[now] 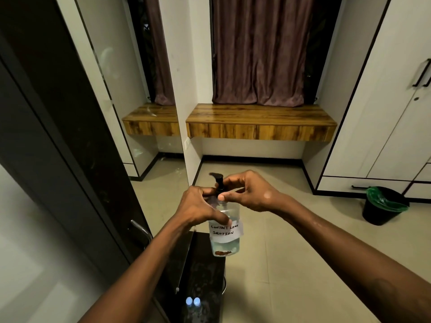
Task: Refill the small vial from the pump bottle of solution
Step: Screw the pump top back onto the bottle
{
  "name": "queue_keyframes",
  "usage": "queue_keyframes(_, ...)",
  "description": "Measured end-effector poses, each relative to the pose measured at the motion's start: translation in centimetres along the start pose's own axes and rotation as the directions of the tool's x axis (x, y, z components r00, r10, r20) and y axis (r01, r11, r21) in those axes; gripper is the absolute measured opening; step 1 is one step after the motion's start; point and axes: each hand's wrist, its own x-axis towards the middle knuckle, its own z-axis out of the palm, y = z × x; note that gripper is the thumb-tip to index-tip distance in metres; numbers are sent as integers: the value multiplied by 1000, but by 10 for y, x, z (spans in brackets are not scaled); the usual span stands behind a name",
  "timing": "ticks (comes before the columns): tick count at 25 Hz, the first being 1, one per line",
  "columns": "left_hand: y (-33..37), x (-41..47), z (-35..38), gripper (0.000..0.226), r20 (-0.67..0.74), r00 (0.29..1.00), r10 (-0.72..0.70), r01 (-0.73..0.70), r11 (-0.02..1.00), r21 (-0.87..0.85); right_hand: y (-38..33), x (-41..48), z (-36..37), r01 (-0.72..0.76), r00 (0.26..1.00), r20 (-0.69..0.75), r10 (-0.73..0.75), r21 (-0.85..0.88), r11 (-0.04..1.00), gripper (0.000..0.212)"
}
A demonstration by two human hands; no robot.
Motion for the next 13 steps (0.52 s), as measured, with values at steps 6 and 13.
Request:
queue_keyframes(6, 8, -4, 7, 136, -17, 999, 30, -30, 999, 37, -5, 0, 17, -134, 957, -284, 60, -250, 959, 68)
queue_keyframes(13, -1, 4, 2, 156, 25, 1000, 4, -6, 999, 43, -7, -1, 10, -118, 990, -56, 128, 155, 981, 104)
